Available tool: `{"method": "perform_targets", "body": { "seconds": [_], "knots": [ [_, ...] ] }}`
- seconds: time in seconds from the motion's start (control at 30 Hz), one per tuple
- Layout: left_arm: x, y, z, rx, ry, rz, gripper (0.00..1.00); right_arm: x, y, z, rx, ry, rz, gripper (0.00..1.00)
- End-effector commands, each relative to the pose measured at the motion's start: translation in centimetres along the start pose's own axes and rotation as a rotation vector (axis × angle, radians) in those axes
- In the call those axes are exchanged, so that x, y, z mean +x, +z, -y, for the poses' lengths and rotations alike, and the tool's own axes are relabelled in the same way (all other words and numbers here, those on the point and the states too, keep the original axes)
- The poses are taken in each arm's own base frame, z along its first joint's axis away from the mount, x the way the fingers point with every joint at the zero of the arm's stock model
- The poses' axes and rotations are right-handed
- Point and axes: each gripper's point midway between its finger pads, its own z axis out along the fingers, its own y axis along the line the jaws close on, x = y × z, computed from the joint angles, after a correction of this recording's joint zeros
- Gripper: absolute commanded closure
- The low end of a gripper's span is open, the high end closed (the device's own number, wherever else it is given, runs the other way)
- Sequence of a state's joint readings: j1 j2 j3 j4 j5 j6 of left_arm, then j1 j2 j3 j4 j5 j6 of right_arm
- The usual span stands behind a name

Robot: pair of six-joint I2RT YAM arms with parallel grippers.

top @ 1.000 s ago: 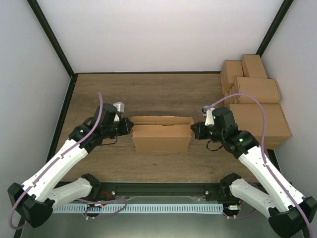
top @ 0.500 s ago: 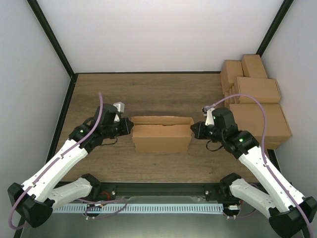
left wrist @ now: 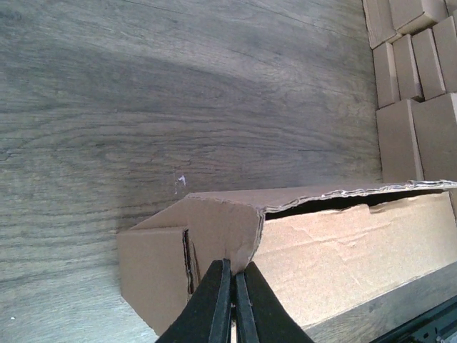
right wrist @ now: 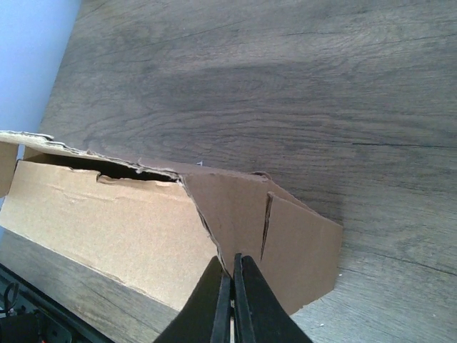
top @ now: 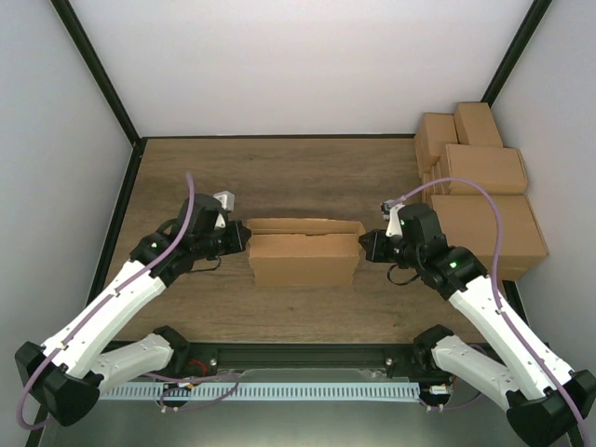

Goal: Fold the paper box

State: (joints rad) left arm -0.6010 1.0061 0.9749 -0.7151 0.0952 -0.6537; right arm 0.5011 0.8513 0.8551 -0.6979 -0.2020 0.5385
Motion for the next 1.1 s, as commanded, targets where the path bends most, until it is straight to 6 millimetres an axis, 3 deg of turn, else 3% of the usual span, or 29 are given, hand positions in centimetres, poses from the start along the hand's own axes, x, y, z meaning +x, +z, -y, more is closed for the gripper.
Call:
{"method": "perform_targets", "body": {
  "seconds": [0.0, 0.37, 0.67, 1.07],
  "knots": [
    [2.4, 0.4, -0.8, -0.041, 0.015, -0.115, 0.96, 2.9, 0.3, 2.0, 0.089, 0.003, -0.112, 0.99],
    [2.4, 0.2, -1.4, -0.083, 0.037, -0.125, 0.96, 2.4, 0.1, 2.1, 0.111, -0.018, -0.107, 0.99],
    [2.1, -0.2, -1.1, -0.09, 0.046, -0.131, 0.96, 1.2, -0.6, -1.1, -0.018, -0.003, -0.104, 0.99],
    [2.6, 0.3, -1.2, -0.104, 0.059, -0.18, 0.96, 2.1, -0.5, -2.3, -0.09, 0.086, -0.16, 0.99]
  ]
}}
